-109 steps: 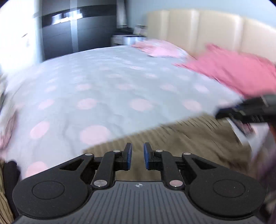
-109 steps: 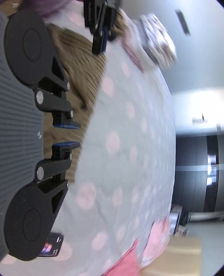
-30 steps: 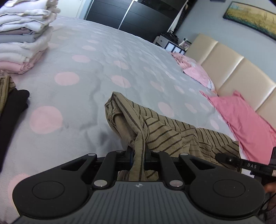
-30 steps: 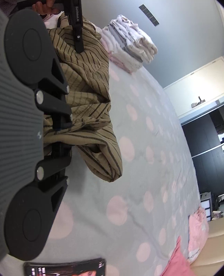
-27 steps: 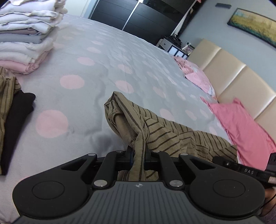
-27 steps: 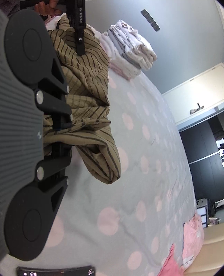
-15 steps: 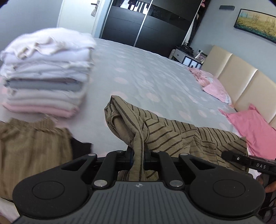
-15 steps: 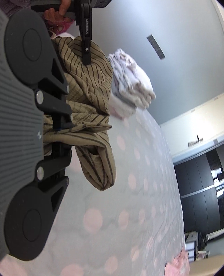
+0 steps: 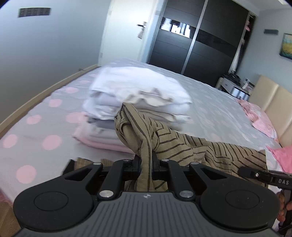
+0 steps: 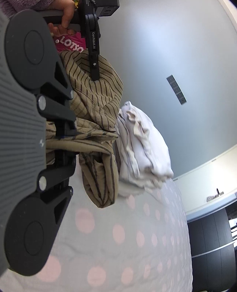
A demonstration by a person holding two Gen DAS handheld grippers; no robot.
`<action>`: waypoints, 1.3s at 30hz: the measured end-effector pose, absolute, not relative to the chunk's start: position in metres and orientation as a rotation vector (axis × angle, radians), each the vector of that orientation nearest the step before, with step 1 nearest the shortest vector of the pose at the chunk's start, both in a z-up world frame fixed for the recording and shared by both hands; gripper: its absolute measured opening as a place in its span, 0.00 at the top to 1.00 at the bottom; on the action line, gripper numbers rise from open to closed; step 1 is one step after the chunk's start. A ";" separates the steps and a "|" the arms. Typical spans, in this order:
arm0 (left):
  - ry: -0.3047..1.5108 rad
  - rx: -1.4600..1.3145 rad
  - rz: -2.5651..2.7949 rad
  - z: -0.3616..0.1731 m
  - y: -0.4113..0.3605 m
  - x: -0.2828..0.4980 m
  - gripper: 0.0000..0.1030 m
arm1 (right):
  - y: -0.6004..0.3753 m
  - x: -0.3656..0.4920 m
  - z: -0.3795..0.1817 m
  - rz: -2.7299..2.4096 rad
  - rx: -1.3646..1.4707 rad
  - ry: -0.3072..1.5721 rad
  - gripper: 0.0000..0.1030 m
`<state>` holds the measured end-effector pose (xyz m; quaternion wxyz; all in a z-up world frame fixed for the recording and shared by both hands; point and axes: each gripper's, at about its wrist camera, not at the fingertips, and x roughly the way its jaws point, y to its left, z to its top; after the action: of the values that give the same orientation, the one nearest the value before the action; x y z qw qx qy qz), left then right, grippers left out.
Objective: Fold clothes
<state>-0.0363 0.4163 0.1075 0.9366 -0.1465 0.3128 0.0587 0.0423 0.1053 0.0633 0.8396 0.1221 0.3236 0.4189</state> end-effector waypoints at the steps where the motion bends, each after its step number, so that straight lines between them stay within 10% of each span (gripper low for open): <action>1: 0.638 -0.306 0.137 0.107 0.427 -0.038 0.93 | 0.116 0.043 0.062 0.896 0.260 0.694 0.90; 34: 0.851 -0.380 0.270 -0.047 0.536 -0.009 0.93 | 0.193 0.072 -0.072 0.806 0.246 0.960 0.88; 39: 0.867 -0.335 0.301 -0.048 0.529 -0.005 0.92 | 0.191 0.072 -0.079 0.802 0.237 0.958 0.70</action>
<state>-0.0055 0.5289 -0.0484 0.8831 -0.1610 0.4163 0.1444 0.0716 0.1908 -0.0791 0.8045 0.1105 0.4474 0.3746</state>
